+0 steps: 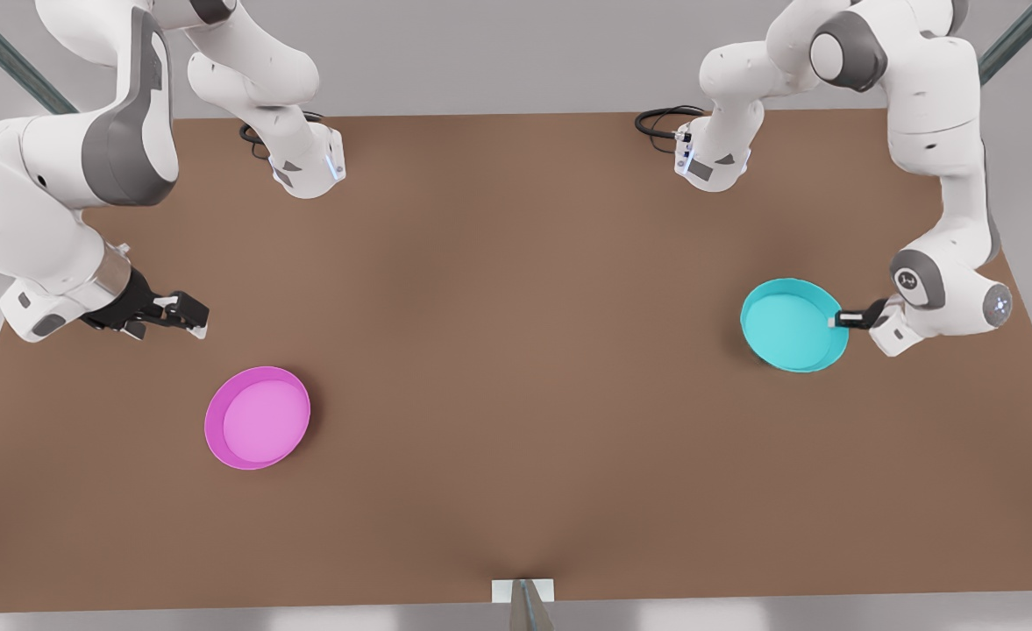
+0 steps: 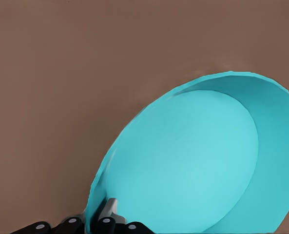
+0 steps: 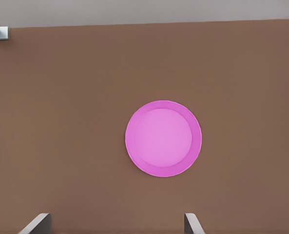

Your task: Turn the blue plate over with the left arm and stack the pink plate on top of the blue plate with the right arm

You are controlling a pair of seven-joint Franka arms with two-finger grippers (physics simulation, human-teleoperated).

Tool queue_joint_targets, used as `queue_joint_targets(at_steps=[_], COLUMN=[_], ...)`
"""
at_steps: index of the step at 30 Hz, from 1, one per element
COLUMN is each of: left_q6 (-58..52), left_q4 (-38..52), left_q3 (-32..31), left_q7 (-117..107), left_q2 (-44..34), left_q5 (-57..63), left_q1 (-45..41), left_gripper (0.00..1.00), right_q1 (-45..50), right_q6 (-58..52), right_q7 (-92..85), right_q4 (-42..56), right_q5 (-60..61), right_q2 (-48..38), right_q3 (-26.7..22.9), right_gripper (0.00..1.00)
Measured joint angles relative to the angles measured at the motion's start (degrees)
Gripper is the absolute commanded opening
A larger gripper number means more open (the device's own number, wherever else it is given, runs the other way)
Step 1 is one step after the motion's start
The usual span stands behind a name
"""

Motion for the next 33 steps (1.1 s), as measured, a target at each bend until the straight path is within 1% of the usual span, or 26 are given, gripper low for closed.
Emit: queue_joint_targets(at_steps=[4, 14, 21, 23, 27, 33], left_q6=[-3.2, -4.9, -8.2, -8.4, -12.2, -18.7], left_q4=[3.8, 8.7, 10.3, 10.8, 10.8, 10.8], left_q3=[-0.1, -0.2, -0.3, -0.3, -0.3, -0.3], left_q7=[-1.7, -9.6, -18.4, -18.7, -23.5, -32.7], left_q2=[-0.1, 0.6, 0.7, 0.8, 0.8, 2.9], left_q5=[5.8, 20.5, 36.5, 40.5, 48.8, 60.2], left_q1=[-3.1, -11.5, -21.2, -21.7, -26.3, -34.0], left_gripper=[0.21, 0.21, 0.21, 0.21, 0.21, 0.21], right_q1=[0.0, 0.0, 0.0, 0.0, 0.0, 0.0], right_q6=[0.0, 0.1, 0.1, 0.1, 0.1, 0.1], right_q7=[0.0, 0.0, 0.0, 0.0, 0.0, 0.0], right_q4=[0.0, 0.0, 0.0, 0.0, 0.0, 0.0], right_q5=[0.0, 0.0, 0.0, 0.0, 0.0, 0.0], right_q2=[-0.1, 0.0, 0.0, 0.0, 0.0, 0.0], right_q3=[0.0, 0.0, 0.0, 0.0, 0.0, 0.0], right_gripper=[1.0, 1.0, 1.0, 1.0, 1.0, 1.0])
